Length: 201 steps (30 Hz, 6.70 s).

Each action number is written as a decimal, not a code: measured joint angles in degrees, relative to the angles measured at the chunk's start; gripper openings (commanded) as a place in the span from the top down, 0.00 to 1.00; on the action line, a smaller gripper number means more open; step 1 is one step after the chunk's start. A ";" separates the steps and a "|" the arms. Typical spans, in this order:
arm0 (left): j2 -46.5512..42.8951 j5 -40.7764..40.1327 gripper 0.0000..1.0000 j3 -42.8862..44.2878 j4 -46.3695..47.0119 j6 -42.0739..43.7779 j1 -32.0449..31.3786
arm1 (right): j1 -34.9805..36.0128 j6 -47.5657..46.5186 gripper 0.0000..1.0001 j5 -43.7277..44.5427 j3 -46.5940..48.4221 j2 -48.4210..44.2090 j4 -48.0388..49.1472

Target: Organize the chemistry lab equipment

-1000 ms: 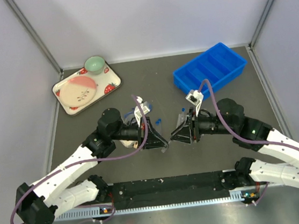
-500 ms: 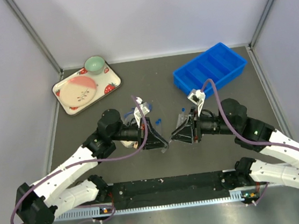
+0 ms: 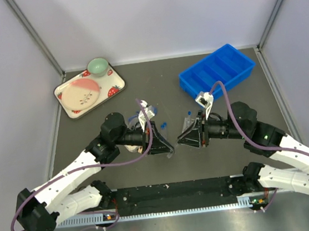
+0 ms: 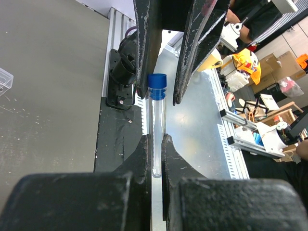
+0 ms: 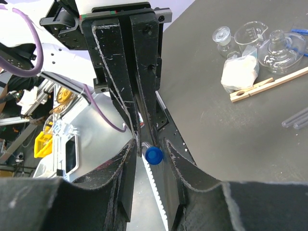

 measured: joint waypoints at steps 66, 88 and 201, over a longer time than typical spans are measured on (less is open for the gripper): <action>-3.67 -28.52 0.01 5.77 -22.73 9.11 0.61 | -9.01 -9.46 1.00 35.06 5.92 11.56 -13.46; -3.89 -33.29 0.01 3.69 -24.61 10.49 0.61 | -15.52 -8.63 1.00 42.23 1.70 27.85 -7.61; -1.79 -34.69 0.01 3.02 -24.57 11.32 0.61 | -7.50 -15.96 0.73 48.83 9.49 30.47 -5.79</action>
